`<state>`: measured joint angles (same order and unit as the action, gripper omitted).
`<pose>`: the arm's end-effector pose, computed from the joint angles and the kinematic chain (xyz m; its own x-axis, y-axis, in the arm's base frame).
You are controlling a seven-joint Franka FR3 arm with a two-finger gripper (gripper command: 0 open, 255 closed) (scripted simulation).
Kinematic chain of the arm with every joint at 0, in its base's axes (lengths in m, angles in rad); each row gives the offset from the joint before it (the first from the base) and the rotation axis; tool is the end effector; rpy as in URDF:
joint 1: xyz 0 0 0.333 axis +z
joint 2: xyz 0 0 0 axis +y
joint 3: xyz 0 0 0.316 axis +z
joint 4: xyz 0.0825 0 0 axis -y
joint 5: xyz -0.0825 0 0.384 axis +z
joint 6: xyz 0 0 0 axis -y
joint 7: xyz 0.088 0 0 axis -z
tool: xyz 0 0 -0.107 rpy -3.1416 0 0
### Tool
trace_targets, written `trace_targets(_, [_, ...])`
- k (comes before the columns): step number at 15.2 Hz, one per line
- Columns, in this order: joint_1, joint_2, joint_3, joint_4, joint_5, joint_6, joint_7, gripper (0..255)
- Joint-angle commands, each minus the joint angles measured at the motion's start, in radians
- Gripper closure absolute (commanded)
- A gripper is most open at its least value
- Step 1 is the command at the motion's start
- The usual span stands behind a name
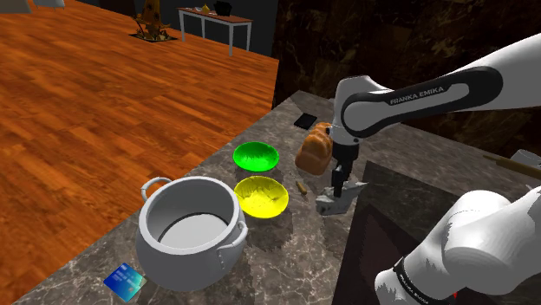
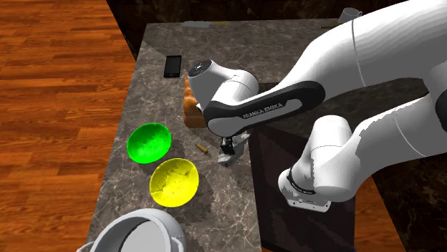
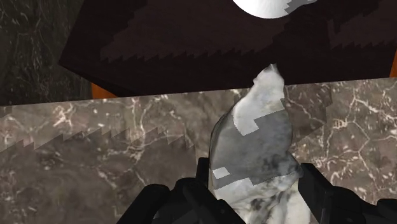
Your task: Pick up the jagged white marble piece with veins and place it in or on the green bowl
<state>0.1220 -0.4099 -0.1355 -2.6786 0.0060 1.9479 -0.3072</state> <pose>0.3468 -0.0009 0.3417 0.9055 0.3139 -0.2856 0.2807 -0.9477 -0.1519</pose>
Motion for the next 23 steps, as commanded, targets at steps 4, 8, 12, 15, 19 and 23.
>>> trace_targets(4, [-0.002,-0.044,0.004,0.039,-0.002,-0.083,0.007,255])
trace_targets(8, [-0.002,-0.072,0.007,0.074,-0.003,-0.146,0.011,255])
trace_targets(12, [-0.002,-0.096,0.010,0.112,-0.003,-0.207,0.015,255])
trace_targets(15, [-0.002,-0.110,0.012,0.142,-0.003,-0.252,0.018,255])
trace_targets(19, [0.008,-0.030,0.015,0.227,0.010,-0.256,0.022,255])
trace_targets(23, [0.025,0.133,0.019,0.381,0.032,-0.247,0.025,255])
